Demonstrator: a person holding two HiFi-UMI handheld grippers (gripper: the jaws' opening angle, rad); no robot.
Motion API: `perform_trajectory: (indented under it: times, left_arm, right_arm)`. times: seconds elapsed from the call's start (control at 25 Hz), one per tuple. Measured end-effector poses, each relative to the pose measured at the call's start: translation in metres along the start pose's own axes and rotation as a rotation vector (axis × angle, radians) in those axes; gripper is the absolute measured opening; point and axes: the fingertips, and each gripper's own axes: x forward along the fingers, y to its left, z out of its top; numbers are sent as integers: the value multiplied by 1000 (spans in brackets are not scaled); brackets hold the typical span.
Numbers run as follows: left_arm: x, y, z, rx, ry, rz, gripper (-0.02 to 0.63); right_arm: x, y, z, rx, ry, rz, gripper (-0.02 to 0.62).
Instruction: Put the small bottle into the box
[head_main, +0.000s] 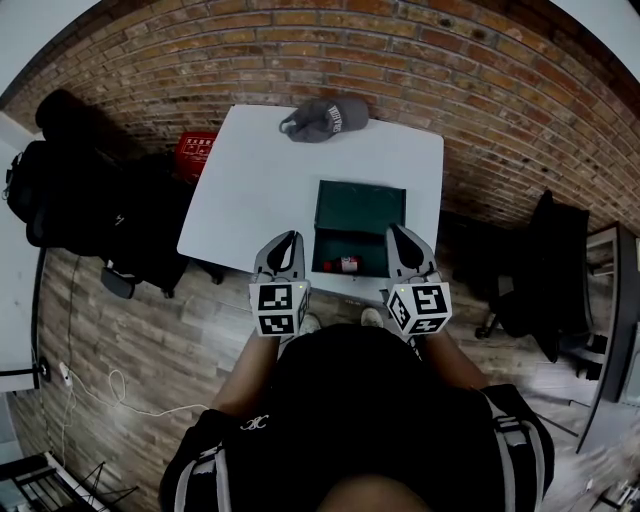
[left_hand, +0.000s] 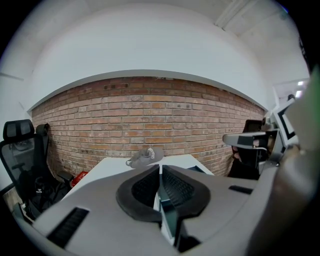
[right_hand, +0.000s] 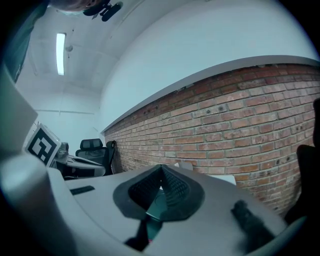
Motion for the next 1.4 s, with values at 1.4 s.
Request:
perform_trajectory:
  times: [1.4]
  left_arm:
    - [31, 4, -1, 6, 38, -5, 28]
  right_arm:
    - [24, -15, 1, -6, 23, 18, 29]
